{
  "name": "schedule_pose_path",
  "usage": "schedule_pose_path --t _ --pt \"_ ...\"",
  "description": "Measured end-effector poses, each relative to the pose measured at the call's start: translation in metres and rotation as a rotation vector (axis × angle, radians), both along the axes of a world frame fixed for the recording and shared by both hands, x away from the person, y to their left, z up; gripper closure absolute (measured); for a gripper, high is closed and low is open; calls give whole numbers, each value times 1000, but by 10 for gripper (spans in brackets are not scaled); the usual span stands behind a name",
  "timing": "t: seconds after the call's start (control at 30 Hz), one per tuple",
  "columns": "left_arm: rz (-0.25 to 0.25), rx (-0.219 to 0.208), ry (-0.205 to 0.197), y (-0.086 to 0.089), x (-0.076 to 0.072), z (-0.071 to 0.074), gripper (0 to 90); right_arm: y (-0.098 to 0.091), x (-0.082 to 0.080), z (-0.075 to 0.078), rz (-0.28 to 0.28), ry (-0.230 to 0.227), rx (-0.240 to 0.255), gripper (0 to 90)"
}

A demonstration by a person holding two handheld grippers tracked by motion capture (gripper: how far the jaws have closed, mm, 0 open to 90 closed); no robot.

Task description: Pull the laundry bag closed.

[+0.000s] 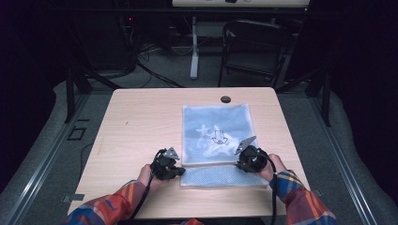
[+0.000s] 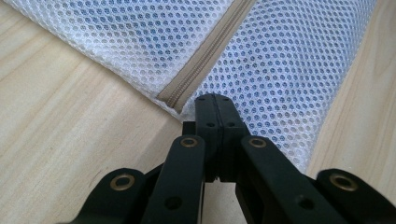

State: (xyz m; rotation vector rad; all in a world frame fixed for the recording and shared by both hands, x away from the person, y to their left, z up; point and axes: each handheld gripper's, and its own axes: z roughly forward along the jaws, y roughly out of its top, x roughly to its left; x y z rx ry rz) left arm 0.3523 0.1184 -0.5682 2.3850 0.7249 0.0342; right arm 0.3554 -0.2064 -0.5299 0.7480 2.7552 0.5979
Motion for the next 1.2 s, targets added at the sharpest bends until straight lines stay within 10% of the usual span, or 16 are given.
schedule_pose_path --t 1.2 --pt "4 -4 2 0 0 0 900 -30 -3 0 -57 11 -5 815"
